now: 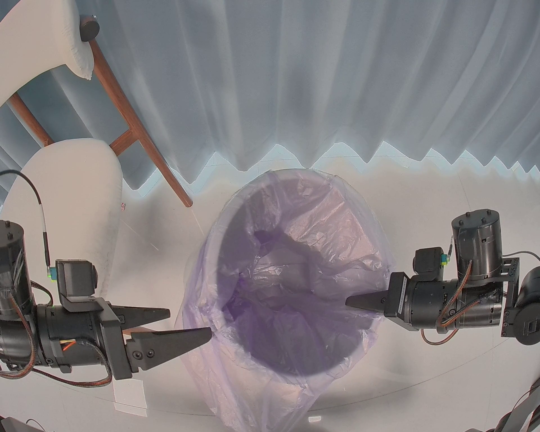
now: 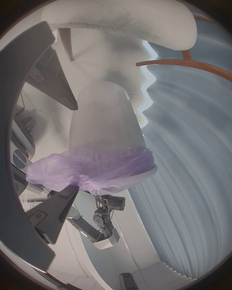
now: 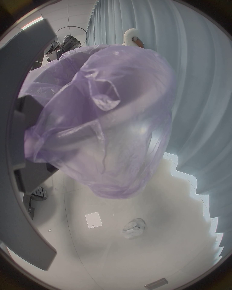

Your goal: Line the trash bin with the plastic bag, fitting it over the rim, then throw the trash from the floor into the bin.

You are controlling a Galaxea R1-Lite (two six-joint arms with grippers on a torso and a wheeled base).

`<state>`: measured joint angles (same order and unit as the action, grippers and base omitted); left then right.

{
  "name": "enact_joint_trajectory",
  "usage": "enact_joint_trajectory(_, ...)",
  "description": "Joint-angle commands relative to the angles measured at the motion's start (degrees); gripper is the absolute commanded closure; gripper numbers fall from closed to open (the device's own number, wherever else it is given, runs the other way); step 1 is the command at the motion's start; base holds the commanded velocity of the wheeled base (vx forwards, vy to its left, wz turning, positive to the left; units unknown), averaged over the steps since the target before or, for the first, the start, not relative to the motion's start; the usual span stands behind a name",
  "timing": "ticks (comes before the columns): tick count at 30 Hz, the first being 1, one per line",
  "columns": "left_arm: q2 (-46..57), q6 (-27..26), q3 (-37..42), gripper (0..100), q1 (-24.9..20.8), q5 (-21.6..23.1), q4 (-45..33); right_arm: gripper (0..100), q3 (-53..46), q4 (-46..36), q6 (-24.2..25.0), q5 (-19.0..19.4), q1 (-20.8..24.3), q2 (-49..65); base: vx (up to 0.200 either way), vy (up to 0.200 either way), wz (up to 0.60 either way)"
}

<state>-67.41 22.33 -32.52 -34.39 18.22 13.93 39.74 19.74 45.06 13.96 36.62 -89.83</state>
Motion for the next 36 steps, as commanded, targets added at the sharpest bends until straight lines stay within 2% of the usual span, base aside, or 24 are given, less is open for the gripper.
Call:
enact_joint_trajectory(1,-0.44,0.25,-0.17,0,0.90,-0.12,0.04,100,-0.01,-0.22,0.03,0.02,0.12,0.54,0.000,0.000,0.00)
enact_joint_trajectory(12,-1.23,0.25,-1.31,0,5.56,-0.47,0.04,100,-2.92,-0.66,0.03,0.10,1.52,3.61,0.000,0.000,0.00)
enact_joint_trajectory(23,-4.04,0.25,-4.57,0,7.32,-0.65,-0.14,100,-5.38,-0.66,-0.06,0.02,2.67,6.16,0.000,0.000,0.00)
enact_joint_trajectory(30,-3.78,0.25,-3.77,0,7.41,-2.23,-0.49,100,-4.94,-0.22,0.03,0.10,2.49,6.42,0.000,0.000,0.00)
enact_joint_trajectory(36,-3.87,0.25,-1.93,0,9.52,-2.40,-0.57,100,-4.59,-0.05,0.21,0.10,2.32,7.13,0.000,0.000,0.00)
